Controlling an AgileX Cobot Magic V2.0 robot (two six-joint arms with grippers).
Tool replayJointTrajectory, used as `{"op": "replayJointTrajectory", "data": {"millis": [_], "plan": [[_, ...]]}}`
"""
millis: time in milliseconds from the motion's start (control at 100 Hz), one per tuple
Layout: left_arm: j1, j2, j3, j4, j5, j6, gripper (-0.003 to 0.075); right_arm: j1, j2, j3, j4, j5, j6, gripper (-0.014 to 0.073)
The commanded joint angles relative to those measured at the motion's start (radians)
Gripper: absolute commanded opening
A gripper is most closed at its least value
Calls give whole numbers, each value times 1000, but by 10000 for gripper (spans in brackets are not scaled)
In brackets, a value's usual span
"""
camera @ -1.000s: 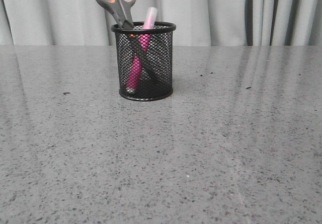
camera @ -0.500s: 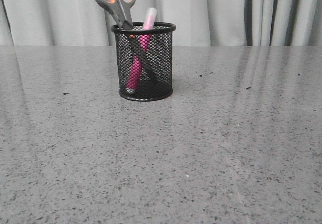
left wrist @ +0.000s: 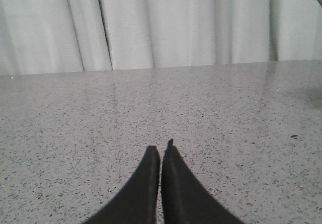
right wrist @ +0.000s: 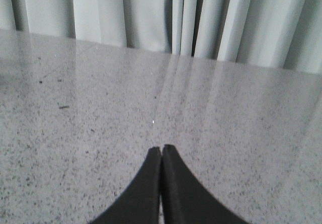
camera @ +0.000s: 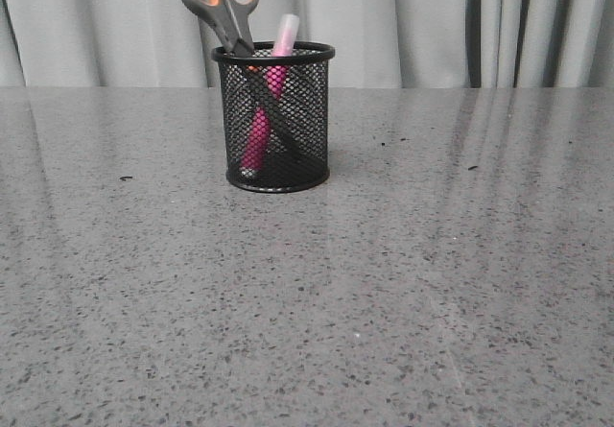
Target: Put pen and scissors into bin
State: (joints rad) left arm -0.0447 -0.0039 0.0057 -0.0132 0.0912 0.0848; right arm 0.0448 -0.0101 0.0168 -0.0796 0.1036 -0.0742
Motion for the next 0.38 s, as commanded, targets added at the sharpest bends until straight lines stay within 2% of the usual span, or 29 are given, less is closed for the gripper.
{"op": "replayJointTrajectory", "data": {"millis": [0,370], "plan": [[1,-32,23,-8,-69,0,-20,-6,-25,8,-14,-104,-11,-55],[1,-32,23,-8,-69,0,-20,-6,-25,8,-14,-97,-11,-55]]}}
